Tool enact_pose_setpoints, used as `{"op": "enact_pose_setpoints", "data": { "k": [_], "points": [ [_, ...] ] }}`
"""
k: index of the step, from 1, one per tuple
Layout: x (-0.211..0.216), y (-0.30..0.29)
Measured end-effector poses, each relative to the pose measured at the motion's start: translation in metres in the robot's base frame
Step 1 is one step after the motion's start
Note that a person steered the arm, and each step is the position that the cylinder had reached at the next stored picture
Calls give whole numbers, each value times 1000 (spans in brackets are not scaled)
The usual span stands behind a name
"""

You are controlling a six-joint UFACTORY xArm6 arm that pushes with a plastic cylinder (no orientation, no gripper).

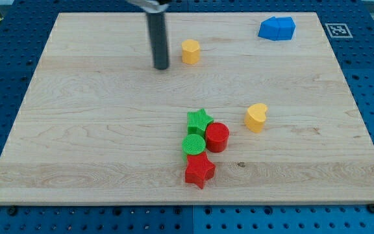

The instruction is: Slide yellow hexagon closer to blue triangle

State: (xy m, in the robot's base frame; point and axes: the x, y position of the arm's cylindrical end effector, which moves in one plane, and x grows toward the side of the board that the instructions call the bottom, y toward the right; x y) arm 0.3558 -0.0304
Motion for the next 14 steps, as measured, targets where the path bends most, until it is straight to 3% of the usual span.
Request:
{"op": "enact_pose_setpoints", "data": {
  "k": [1,2,4,5,6,7,8,10,13,14],
  "points": [
    [-38,66],
    [-56,97],
    [-51,60],
    [-70,74],
    [-86,126],
    [-85,121],
    [-90,75],
    [-155,70],
    [-136,153],
    [-140,144]
  ]
}}
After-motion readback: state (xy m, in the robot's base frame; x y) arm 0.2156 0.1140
